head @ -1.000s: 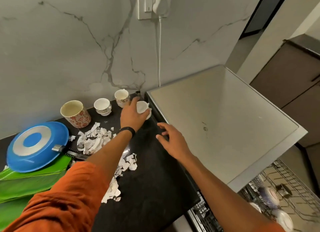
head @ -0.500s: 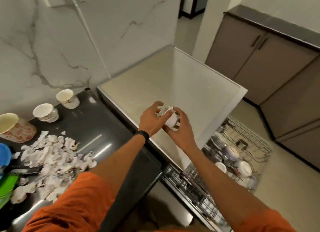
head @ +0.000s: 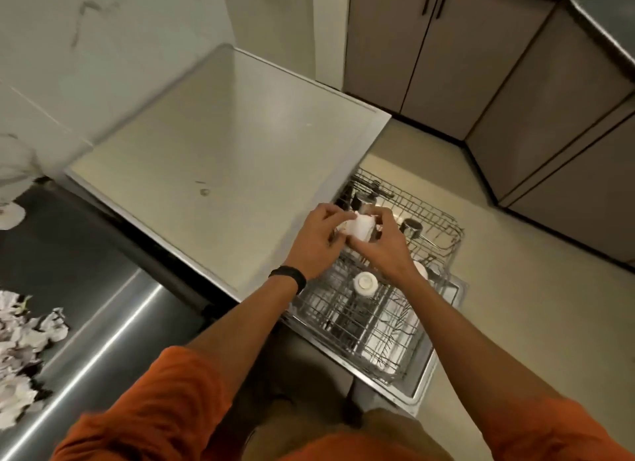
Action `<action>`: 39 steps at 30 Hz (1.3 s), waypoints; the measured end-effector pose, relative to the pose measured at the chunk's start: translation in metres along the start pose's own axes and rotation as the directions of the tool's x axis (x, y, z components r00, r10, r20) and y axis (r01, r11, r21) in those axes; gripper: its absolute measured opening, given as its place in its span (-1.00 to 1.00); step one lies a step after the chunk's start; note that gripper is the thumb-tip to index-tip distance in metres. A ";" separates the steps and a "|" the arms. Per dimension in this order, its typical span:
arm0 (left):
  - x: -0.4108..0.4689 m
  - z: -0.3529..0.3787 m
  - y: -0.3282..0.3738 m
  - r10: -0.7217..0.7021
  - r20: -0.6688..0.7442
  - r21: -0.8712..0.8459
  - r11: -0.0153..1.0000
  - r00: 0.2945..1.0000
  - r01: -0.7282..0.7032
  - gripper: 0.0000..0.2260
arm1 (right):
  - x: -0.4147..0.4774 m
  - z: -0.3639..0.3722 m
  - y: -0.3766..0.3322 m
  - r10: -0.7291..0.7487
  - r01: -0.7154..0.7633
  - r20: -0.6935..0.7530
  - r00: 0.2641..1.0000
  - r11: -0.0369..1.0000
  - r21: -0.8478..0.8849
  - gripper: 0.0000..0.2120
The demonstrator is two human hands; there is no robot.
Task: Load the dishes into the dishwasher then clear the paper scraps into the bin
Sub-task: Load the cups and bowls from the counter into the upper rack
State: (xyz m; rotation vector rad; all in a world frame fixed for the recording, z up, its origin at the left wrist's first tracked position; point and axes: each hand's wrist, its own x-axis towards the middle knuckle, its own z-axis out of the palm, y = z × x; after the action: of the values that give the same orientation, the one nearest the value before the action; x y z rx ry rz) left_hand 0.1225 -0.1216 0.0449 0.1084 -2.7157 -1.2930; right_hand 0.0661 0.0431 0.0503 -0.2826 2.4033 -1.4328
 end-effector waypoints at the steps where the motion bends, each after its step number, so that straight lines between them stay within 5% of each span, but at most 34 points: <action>1: 0.002 0.014 0.002 -0.022 0.019 0.008 1.000 1.000 0.022 -0.62 | 0.002 -0.010 0.010 0.021 -0.021 0.026 0.999 1.000 -0.003 -0.41; 9: 0.012 0.081 -0.015 -0.332 0.089 -0.205 0.916 0.939 0.344 -0.51 | 0.051 -0.030 0.060 0.119 -0.092 0.235 0.965 0.988 -0.121 -0.49; 14: 0.026 0.109 -0.058 -0.516 0.000 -0.330 0.809 0.857 0.487 -0.64 | 0.098 -0.001 0.102 0.141 -0.069 0.364 0.921 0.977 -0.204 -0.59; 19: 0.034 0.149 -0.112 -0.653 0.077 -0.353 0.689 0.754 0.633 -0.62 | 0.124 0.030 0.147 0.206 -0.074 0.413 0.887 0.946 -0.314 -0.63; 29: 0.035 0.193 -0.167 -0.719 0.158 -0.389 0.585 0.677 0.712 -0.65 | 0.144 0.061 0.205 0.266 -0.076 0.477 0.838 0.922 -0.381 -0.60; 39: 0.031 0.205 -0.180 -0.735 0.106 -0.291 0.621 0.670 0.727 -0.76 | 0.147 0.077 0.223 0.266 -0.046 0.443 0.856 0.893 -0.447 -0.59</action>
State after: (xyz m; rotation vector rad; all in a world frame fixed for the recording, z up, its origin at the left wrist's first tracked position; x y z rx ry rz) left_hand 0.0625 -0.0820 -0.2201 1.3176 -2.4437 -1.8554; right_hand -0.0420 0.0370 -0.2058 -0.4743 2.2034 -0.6388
